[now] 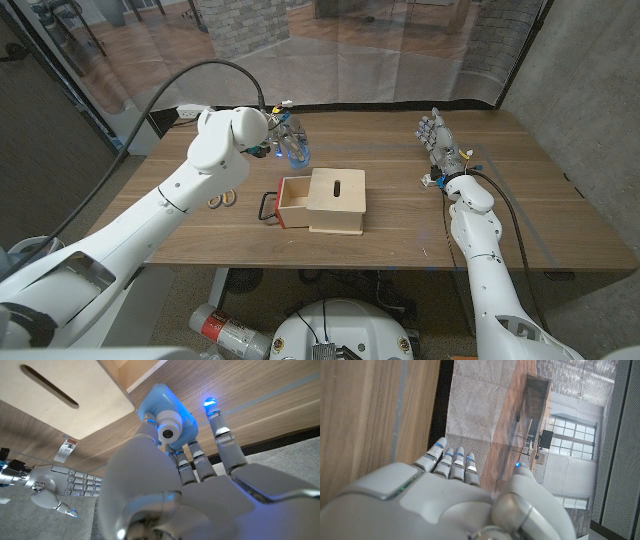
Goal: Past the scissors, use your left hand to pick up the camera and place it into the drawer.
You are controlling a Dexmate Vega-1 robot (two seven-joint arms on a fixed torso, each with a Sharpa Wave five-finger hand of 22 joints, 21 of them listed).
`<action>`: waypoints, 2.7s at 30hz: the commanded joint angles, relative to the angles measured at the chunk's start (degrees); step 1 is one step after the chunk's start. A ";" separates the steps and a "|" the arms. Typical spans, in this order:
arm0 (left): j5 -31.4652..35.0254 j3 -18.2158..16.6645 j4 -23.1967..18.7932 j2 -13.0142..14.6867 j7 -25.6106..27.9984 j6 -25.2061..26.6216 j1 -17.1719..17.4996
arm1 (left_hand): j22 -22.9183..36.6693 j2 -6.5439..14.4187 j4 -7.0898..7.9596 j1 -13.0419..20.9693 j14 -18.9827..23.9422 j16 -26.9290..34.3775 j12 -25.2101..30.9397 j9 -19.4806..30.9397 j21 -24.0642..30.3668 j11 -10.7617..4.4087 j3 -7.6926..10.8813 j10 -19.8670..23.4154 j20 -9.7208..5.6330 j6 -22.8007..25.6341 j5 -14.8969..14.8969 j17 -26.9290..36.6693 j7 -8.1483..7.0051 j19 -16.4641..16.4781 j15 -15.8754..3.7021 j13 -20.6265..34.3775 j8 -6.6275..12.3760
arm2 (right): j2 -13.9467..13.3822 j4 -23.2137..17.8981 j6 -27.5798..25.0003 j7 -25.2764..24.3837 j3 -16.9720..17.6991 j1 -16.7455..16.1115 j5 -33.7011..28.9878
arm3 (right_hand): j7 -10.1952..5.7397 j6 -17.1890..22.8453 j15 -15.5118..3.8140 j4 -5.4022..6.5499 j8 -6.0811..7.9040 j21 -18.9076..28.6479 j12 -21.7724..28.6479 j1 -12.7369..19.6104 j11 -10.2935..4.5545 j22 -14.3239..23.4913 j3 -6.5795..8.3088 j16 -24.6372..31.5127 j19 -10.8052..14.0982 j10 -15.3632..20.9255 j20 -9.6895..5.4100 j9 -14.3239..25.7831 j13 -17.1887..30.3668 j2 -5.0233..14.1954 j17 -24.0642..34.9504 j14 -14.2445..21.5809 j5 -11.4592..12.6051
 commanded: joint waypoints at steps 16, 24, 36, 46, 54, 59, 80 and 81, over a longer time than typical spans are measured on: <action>0.87 -1.68 -7.20 2.85 -3.45 1.96 3.53 | 0.17 0.48 -0.16 0.01 1.09 -0.01 -0.15 0.11 -0.43 0.09 0.49 1.00 -0.37 0.57 0.18 0.14 0.06 0.25 -0.05 0.49 0.22 | 0.26 -0.71 -0.13 -0.47 -0.22 -0.15 -0.24 | -0.02 0.49 -0.19 -0.36 0.10 -0.31 0.16 0.24 0.16 0.08 0.25 -0.11 0.55 0.55 -0.40 0.28 0.32 0.68 0.19 0.66 -0.21; 1.42 -2.78 -9.48 3.75 -4.14 3.67 5.45 | 0.18 0.50 -0.18 0.04 1.24 -0.08 -0.27 0.12 -0.56 0.04 0.57 1.05 -0.41 0.68 0.19 0.15 0.01 0.23 0.00 0.59 0.18 | 0.21 -1.49 -0.44 -0.62 -0.49 -0.47 -0.59 | -0.03 0.52 -0.15 -0.41 0.11 -0.46 0.18 0.23 0.21 0.09 0.24 -0.10 0.59 0.64 -0.39 0.28 0.32 0.70 0.19 0.73 -0.22; 2.25 -3.53 -12.12 5.26 -5.81 5.84 7.36 | 0.20 0.49 -0.17 0.03 1.24 -0.27 -0.45 0.12 -0.80 0.03 0.65 1.13 -0.42 0.76 0.18 0.17 0.14 0.07 0.13 0.75 0.08 | 0.31 -1.38 -0.46 -0.81 -0.76 -0.27 -0.82 | -0.07 0.53 -0.17 -0.44 0.11 -0.65 0.17 0.20 0.22 0.10 0.23 -0.12 0.67 0.66 -0.39 0.28 0.32 0.75 0.19 0.70 -0.23; 3.85 -2.08 -12.52 5.35 -7.79 6.29 6.38 | 0.22 0.45 -0.17 0.01 1.31 -0.41 -0.57 0.13 -0.99 -0.06 0.71 1.29 -0.49 0.88 0.18 0.18 0.05 -0.06 -0.02 0.88 0.01 | 0.35 -1.41 -0.54 -0.79 -0.68 -0.05 -0.66 | -0.08 0.53 -0.10 -0.48 0.10 -0.80 0.15 0.19 0.17 0.11 0.22 -0.13 0.72 0.62 -0.40 0.28 0.32 0.78 0.19 0.72 -0.24; 6.41 -0.31 -12.22 4.61 -11.32 6.26 4.85 | 0.23 0.42 -0.15 -0.04 1.13 -0.59 -0.70 0.13 -1.25 -0.08 0.73 1.31 -0.51 1.12 0.17 0.19 -0.11 -0.44 0.01 0.98 0.02 | 0.40 -1.27 -0.37 -0.67 -0.48 0.21 -0.31 | -0.05 0.54 -0.11 -0.52 0.10 -0.95 0.14 0.17 0.16 0.11 0.21 -0.14 0.78 0.64 -0.37 0.28 0.32 0.81 0.19 0.73 -0.25; 7.70 0.24 -12.17 4.00 -13.13 5.96 4.65 | 0.24 0.42 -0.14 -0.06 1.05 -0.71 -0.67 0.13 -1.39 0.04 0.77 1.65 -0.46 1.43 0.17 0.20 -0.05 -0.59 -0.03 1.05 0.07 | 0.36 -1.07 -0.46 -0.54 -0.37 0.22 -0.15 | -0.04 0.57 -0.08 -0.55 0.11 -1.04 0.14 0.16 0.20 0.12 0.20 -0.14 0.83 0.66 -0.39 0.28 0.32 0.83 0.19 0.74 -0.25; 11.11 -0.06 -12.07 2.20 -18.57 5.22 5.92 | 0.28 0.43 -0.13 -0.09 1.04 -1.02 -1.05 0.11 -1.87 -0.29 0.92 1.79 -0.33 1.70 0.17 0.25 -0.05 -1.13 0.06 1.31 -0.10 | 0.30 -1.48 -1.01 -0.46 -0.46 -0.21 -0.35 | -0.04 0.59 -0.19 -0.63 0.11 -1.40 0.12 0.11 0.20 0.13 0.18 -0.13 0.99 0.68 -0.36 0.28 0.33 0.91 0.20 0.85 -0.27; 11.35 -0.06 -12.05 2.14 -18.76 5.17 5.97 | 0.28 0.44 -0.13 -0.09 1.03 -1.03 -1.06 0.11 -1.89 -0.23 0.93 1.81 -0.29 1.72 0.17 0.26 -0.08 -1.17 0.09 1.32 -0.10 | 0.29 -1.48 -1.08 -0.44 -0.45 -0.22 -0.34 | -0.04 0.59 -0.20 -0.64 0.11 -1.41 0.13 0.11 0.21 0.13 0.18 -0.11 1.01 0.70 -0.37 0.28 0.33 0.92 0.20 0.88 -0.27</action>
